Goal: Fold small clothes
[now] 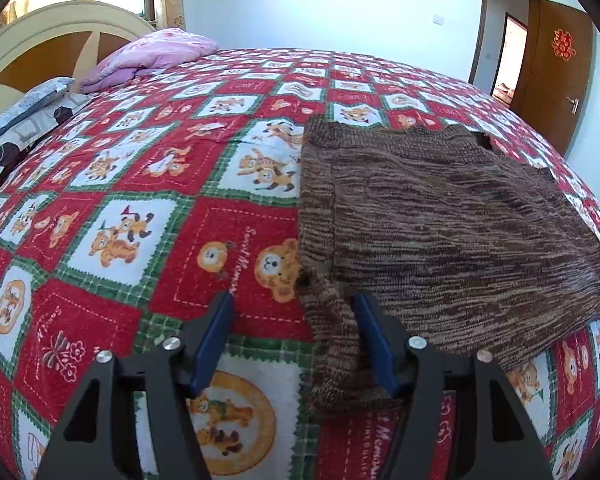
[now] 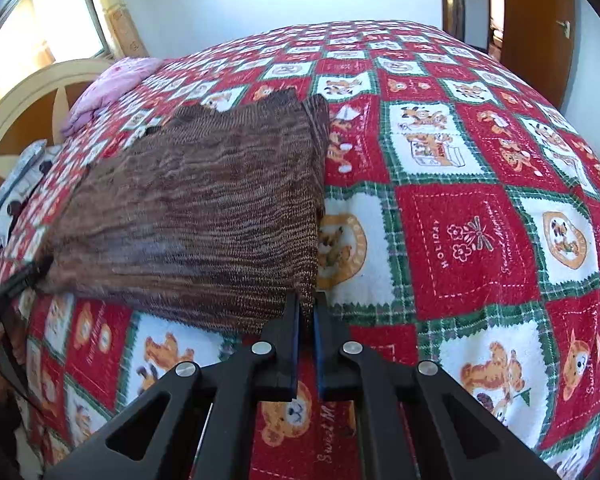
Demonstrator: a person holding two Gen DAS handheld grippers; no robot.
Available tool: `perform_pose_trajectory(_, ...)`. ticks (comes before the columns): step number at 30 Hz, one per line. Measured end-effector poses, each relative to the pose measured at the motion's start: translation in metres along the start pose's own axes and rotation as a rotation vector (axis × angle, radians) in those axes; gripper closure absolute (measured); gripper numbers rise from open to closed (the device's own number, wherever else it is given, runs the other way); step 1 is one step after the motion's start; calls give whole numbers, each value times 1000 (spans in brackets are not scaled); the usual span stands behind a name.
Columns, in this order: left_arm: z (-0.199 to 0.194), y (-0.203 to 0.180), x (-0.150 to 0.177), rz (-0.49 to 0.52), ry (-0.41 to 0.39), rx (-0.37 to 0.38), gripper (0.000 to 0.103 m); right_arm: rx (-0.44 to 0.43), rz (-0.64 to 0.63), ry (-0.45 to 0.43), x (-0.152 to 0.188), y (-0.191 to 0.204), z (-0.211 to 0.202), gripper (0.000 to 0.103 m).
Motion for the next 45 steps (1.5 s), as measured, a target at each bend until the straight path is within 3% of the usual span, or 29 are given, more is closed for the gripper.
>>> perform_pose_trajectory(1, -1, 0, 0, 3, -2, -2, 37, 7, -2, -3, -3, 2, -3, 92)
perform_pose_trajectory(3, -3, -1, 1, 1, -8, 2, 36, 69, -39, -68, -18, 9, -15, 64)
perform_pose_trajectory(4, -4, -1, 2, -3, -13, 7, 35, 73, -55, -101, -25, 14, -20, 60)
perform_pose_trajectory(6, -4, 1, 3, -19, -27, 16, 33, 39, -85, -153, -49, 35, -28, 59)
perform_pose_trajectory(11, -5, -3, 4, 7, -44, -25, 25, -11, -114, -140, -94, 76, 12, 59)
perform_pose_trajectory(12, -5, -3, 3, 12, -44, -33, 23, 2, -139, -139, -100, 82, 24, 59)
perform_pose_trajectory(14, -5, -2, 4, 9, -46, -34, 19, 119, -172, -145, -116, 81, 54, 59)
perform_pose_trajectory(17, -5, 0, 5, -8, -48, -16, 11, 111, -81, -99, -131, 65, 81, 59)
perform_pose_trajectory(18, -4, 0, 5, -7, -50, -14, 10, 109, -62, -93, -133, 59, 86, 60)
perform_pose_trajectory(19, -4, -1, 6, -6, -51, -15, 10, 118, -63, -90, -134, 55, 89, 70)
perform_pose_trajectory(21, -4, -2, 6, 0, -55, -17, 8, 127, -95, -65, -131, 54, 98, 101)
perform_pose_trajectory(25, -4, -2, 5, -11, -75, 17, 5, 116, -160, -109, -123, 61, 89, 103)
perform_pose_trajectory(28, -8, 0, 5, -40, -105, 55, 4, 198, -102, -185, -132, 40, 74, 103)
perform_pose_trajectory(31, -7, -3, 4, -34, -102, 56, 2, 254, -42, -144, -134, 13, 87, 103)
perform_pose_trajectory(35, -6, -6, 4, -15, -96, 45, 0, 142, 1, -122, -134, 15, 83, 103)
perform_pose_trajectory(37, -7, -5, 4, -25, -100, 53, 0, 94, 5, -134, -138, 23, 77, 89)
perform_pose_trajectory(38, -7, -5, 4, -25, -101, 53, 0, 73, 5, -136, -140, 26, 76, 56)
perform_pose_trajectory(39, -7, -5, 4, -23, -101, 52, 0, 42, 1, -130, -140, 32, 76, 43)
perform_pose_trajectory(41, -8, -5, 5, -21, -101, 51, 0, 5, -38, -126, -140, 50, 77, 43)
perform_pose_trajectory(44, -7, -6, 5, -22, -100, 52, 0, 48, -108, -104, -139, 59, 91, 58)
perform_pose_trajectory(45, -7, -6, 5, -22, -100, 51, 0, 49, -114, -94, -138, 60, 96, 59)
Point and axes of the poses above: each gripper's, at about its wrist camera, not at the fingertips, and z roughly the way its jaws point, y to its left, x to its underside, the point moved 10 cm from there along z, roughly the way its jaws point, and after that the axes turned 13 degrees about z, right-handed, at the moved point
